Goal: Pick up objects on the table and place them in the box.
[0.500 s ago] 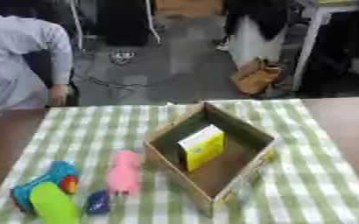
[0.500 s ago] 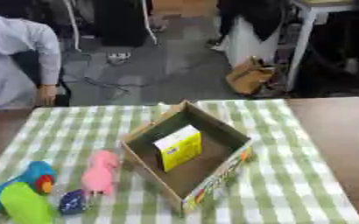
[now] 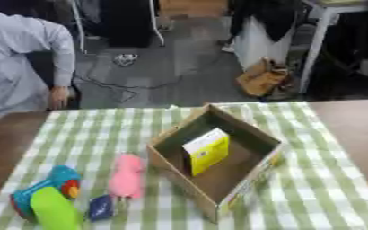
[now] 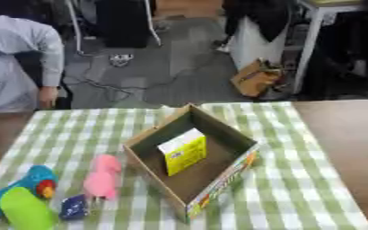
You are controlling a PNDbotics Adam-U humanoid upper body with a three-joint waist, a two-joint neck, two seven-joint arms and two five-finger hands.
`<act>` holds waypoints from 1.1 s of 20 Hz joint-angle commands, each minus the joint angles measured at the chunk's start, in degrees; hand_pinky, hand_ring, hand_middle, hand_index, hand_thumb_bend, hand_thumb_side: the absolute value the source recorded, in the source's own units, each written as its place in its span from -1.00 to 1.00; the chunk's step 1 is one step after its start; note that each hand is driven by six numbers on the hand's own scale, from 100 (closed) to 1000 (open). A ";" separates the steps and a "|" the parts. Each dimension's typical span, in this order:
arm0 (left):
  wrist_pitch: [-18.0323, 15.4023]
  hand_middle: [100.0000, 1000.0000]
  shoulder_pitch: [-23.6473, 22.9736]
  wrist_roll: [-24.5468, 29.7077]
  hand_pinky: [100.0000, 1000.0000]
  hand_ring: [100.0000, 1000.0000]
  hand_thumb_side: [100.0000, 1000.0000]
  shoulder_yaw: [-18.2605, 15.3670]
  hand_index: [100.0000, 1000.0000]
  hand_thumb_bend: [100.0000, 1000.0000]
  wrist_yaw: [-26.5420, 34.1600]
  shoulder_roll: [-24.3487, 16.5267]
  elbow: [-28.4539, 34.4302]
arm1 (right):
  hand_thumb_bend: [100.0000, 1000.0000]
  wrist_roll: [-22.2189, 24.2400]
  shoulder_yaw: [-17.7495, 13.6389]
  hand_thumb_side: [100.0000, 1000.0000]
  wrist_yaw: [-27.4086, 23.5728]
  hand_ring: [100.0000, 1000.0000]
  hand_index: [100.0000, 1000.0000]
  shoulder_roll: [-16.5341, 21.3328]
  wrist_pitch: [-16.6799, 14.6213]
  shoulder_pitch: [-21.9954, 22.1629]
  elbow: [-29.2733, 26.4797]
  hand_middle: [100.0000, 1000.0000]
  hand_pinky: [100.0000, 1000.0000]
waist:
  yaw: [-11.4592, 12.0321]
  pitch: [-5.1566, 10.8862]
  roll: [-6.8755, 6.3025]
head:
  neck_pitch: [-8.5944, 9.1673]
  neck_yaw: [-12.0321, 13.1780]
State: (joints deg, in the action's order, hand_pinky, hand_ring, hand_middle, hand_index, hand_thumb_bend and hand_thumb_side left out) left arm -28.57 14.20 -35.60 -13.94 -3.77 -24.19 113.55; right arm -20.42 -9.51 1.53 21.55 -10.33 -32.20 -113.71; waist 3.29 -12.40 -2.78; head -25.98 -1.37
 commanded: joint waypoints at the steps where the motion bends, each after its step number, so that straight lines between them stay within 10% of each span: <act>1: -0.67 0.82 0.31 -0.47 0.30 0.65 1.00 -0.56 0.87 -0.34 0.24 -1.03 1.04 | -1.00 -0.08 -0.37 1.00 0.35 0.76 1.00 1.05 -0.10 -0.63 -0.88 0.72 0.35 | 0.08 -0.21 0.50 | 0.35 -0.14; 10: 4.12 0.82 1.46 -1.18 0.32 0.66 1.00 -1.44 0.89 -0.33 -2.25 -4.55 1.04 | -1.00 -0.24 -0.45 1.00 0.44 0.76 1.00 1.62 -0.06 -0.30 -0.88 0.72 0.35 | 0.62 0.11 0.36 | -0.17 -0.54; 17: 23.00 0.79 0.95 5.42 0.27 0.61 1.00 0.77 0.90 -0.89 -8.20 -19.10 -5.56 | -1.00 -0.22 -0.28 1.00 0.65 0.76 1.00 2.34 0.23 1.09 -0.88 0.72 0.36 | 2.63 2.30 -1.57 | -2.62 -0.23; 22: 29.27 0.80 2.25 18.27 0.30 0.63 1.00 1.98 0.91 -0.95 -12.11 -24.06 -13.68 | -1.00 -0.20 -0.15 1.00 0.67 0.76 1.00 2.39 0.29 1.69 -0.88 0.72 0.37 | 3.11 3.58 -2.37 | -3.25 -0.35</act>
State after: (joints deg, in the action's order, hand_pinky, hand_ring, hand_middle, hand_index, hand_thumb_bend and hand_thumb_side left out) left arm -0.53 15.51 -20.15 -11.77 -14.76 -44.88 101.05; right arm -20.58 -9.50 1.76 22.50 -10.15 -30.04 -113.71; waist 6.34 -10.49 -4.41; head -28.86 -1.77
